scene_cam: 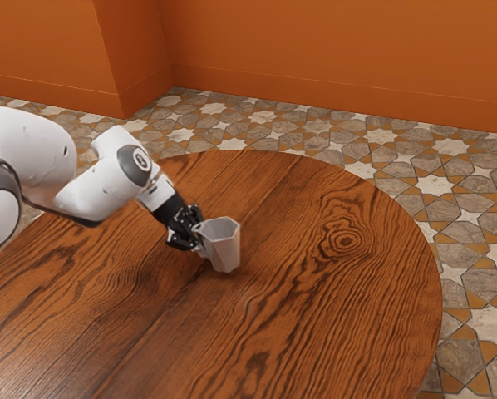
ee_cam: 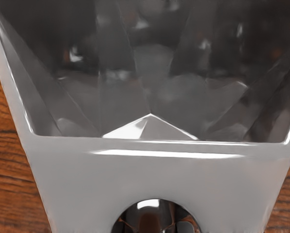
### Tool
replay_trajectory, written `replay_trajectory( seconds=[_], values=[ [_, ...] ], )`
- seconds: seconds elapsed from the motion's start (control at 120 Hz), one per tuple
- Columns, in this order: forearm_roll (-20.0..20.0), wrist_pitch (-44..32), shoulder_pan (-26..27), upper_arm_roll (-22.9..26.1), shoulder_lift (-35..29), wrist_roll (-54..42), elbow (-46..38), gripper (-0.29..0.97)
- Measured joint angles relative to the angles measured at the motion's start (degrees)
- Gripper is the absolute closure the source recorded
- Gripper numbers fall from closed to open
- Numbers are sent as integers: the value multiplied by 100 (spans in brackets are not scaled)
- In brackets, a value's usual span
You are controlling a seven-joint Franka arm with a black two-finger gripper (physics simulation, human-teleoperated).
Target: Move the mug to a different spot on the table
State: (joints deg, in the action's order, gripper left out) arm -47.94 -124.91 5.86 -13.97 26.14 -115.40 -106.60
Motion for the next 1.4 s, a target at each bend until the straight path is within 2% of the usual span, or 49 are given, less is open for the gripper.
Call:
replay_trajectory(
  seconds=[0.342, 1.25, 1.292, 1.4],
  values=[
    [56, 122, -362, 0, -40, -112, 12, 69],
    [52, 257, -484, 1, 293, -319, 231, 70],
    [55, 262, -481, 0, 304, -322, 235, 66],
    [82, 291, -480, 0, 316, -320, 247, 43]
  ],
)
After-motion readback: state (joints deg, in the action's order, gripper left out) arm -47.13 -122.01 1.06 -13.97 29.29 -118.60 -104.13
